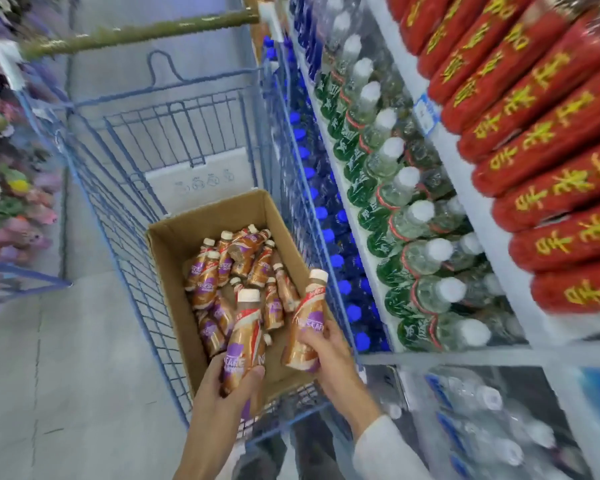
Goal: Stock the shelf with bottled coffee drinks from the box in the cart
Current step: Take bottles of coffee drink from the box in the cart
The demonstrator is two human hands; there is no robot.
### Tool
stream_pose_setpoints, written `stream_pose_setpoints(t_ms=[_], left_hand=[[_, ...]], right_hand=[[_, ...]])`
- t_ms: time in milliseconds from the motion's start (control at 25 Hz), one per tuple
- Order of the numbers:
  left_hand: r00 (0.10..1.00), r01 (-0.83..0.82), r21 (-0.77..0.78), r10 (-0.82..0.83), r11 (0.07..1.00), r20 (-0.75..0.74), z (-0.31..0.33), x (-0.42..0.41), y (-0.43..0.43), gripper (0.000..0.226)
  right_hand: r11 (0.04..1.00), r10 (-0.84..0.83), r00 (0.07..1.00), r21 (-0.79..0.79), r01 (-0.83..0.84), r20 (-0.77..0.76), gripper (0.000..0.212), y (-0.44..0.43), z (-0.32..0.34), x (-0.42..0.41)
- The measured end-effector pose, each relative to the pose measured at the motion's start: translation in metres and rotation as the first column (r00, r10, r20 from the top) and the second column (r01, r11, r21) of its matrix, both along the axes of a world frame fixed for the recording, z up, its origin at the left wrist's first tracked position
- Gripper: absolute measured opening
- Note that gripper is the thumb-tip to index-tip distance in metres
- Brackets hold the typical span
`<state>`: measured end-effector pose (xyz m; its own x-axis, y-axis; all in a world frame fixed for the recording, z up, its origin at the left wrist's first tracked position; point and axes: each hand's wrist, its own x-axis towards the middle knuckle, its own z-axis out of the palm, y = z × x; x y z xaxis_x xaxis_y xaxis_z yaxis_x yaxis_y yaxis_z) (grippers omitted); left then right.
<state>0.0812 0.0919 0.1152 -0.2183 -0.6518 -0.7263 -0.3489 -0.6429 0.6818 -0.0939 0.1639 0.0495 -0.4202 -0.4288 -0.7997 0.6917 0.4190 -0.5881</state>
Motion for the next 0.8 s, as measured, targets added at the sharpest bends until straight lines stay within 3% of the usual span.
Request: stream_pose_setpoints(t_ms=[160, 240, 440, 600, 800], left_hand=[[0.954, 0.232, -0.110, -0.248, 0.966, -0.166, 0.044, -0.047, 0.014, 0.057], [0.888, 0.368, -0.205, -0.408, 0.907, -0.212, 0.072, -0.072, 0.032, 0.037], [0.697, 0.543, -0.365, -0.648, 0.756, -0.307, 0.123, -0.123, 0.104, 0.028], [0.484, 0.674, -0.408, -0.785, 0.616, -0.386, 0.162, -0.147, 0.182, 0.059], [0.235, 0.686, -0.544, -0.855, 0.483, -0.463, 0.217, -0.148, 0.306, 0.043]], right_hand=[[0.976, -0.200, 0.970, -0.115, 0.184, -0.140, 0.064, 0.060, 0.071, -0.002], [0.940, -0.326, 0.926, -0.170, 0.296, -0.189, 0.072, 0.088, 0.105, -0.005], [0.852, -0.522, 0.783, -0.258, 0.456, -0.339, 0.070, 0.183, 0.187, -0.005], [0.781, -0.623, 0.636, -0.312, 0.542, -0.456, 0.075, 0.281, 0.243, 0.011], [0.699, -0.705, 0.484, -0.394, 0.597, -0.518, 0.068, 0.404, 0.301, 0.047]])
